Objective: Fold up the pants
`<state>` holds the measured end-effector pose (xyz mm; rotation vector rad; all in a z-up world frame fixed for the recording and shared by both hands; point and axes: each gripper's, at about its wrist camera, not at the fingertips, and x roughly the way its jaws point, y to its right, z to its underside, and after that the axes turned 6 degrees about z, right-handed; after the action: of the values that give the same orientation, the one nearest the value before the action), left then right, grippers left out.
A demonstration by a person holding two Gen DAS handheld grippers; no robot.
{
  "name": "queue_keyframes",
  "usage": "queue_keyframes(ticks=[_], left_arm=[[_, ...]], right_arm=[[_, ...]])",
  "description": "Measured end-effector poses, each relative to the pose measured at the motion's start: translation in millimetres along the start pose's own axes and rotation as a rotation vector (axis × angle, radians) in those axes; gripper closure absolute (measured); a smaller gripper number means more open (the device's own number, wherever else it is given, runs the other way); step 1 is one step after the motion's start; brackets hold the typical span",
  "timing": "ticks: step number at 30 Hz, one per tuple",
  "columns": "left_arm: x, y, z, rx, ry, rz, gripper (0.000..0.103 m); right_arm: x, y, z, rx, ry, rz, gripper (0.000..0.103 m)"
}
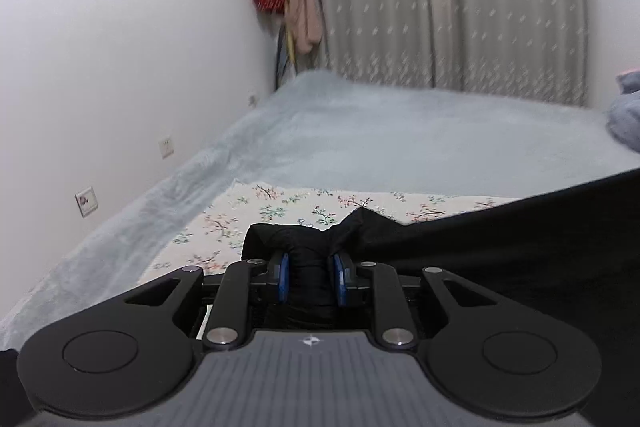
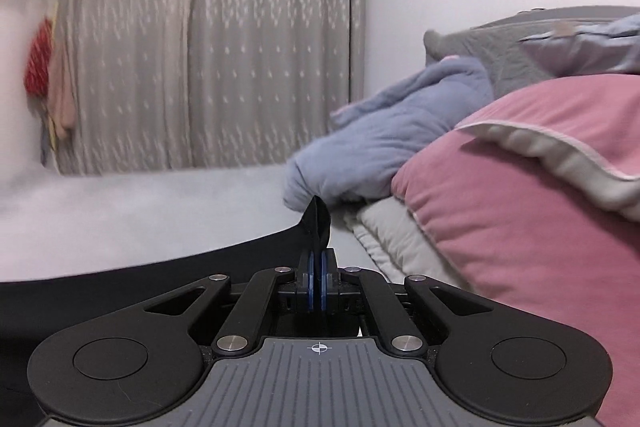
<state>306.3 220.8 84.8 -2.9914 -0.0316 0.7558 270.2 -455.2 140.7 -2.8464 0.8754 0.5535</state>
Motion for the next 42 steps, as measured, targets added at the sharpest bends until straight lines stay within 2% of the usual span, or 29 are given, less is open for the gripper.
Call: queue_keyframes(ticks=[2, 4, 6, 8, 10, 12, 14, 16, 18, 20, 23, 25, 27, 29, 31, 34, 36, 39, 41, 42], left_arm=[[-25, -6, 24, 0.048, 0.03, 0.009, 0.066], [-41, -5, 53, 0.122, 0.047, 0.0, 0.066], [-49, -8, 84, 0.14, 0.035, -0.004, 0.064], [-52, -10, 109, 0.16, -0.008, -0.005, 0.057], [-58, -11, 126, 0.174, -0.048, -0.004, 0.047], [-66, -18, 134, 0.153, -0.083, 0.009, 0.038], [-77, -26, 138, 0.132, -0.101, 0.024, 0.032], [-89, -35, 138, 0.105, -0.104, 0.028, 0.025], [-102, -51, 133, 0.032, -0.098, 0.047, 0.021], [-119, -68, 133, -0.096, -0.089, 0.083, 0.018], [-136, -93, 137, -0.315, -0.11, 0.09, 0.017], [-141, -103, 138, -0.452, -0.122, 0.15, 0.017], [-139, -100, 138, -0.538, -0.157, 0.214, 0.017], [-131, -89, 136, -0.588, -0.194, 0.251, 0.012], [-119, -78, 134, -0.614, -0.229, 0.258, 0.01], [-92, -63, 133, -0.651, -0.288, 0.224, 0.01], [-73, -61, 136, -0.691, -0.347, 0.139, 0.013], [-59, -60, 137, -0.723, -0.364, 0.08, 0.028], [-54, -56, 133, -0.695, -0.352, 0.063, 0.054], [-53, -55, 131, -0.679, -0.347, 0.054, 0.06]], right_arm=[[-42, 28, 10, 0.041, -0.011, -0.036, 0.102], [-91, 59, 36, 0.08, -0.043, -0.054, 0.102], [-133, 76, 67, 0.038, -0.061, -0.053, 0.102], [-167, 96, 108, 0.03, -0.119, -0.064, 0.102], [-187, 111, 144, 0.056, -0.197, -0.058, 0.102], [-194, 122, 180, 0.057, -0.275, -0.016, 0.102], [-195, 125, 203, 0.03, -0.33, 0.01, 0.102], [-198, 132, 214, 0.047, -0.37, -0.007, 0.102], [-205, 135, 216, 0.081, -0.385, -0.02, 0.101], [-211, 136, 214, 0.097, -0.405, -0.016, 0.092], [-229, 144, 220, 0.12, -0.408, 0.019, 0.087], [-240, 146, 222, 0.156, -0.413, 0.04, 0.083], [-247, 147, 222, 0.188, -0.405, 0.028, 0.077], [-255, 146, 218, 0.221, -0.405, 0.034, 0.057], [-260, 147, 212, 0.301, -0.42, 0.008, 0.047], [-264, 136, 207, 0.389, -0.496, -0.023, 0.048], [-267, 120, 212, 0.439, -0.571, -0.066, 0.038], [-267, 94, 222, 0.469, -0.631, -0.107, 0.037], [-260, 84, 229, 0.488, -0.643, -0.081, 0.037], [-254, 82, 232, 0.497, -0.644, -0.044, 0.037]])
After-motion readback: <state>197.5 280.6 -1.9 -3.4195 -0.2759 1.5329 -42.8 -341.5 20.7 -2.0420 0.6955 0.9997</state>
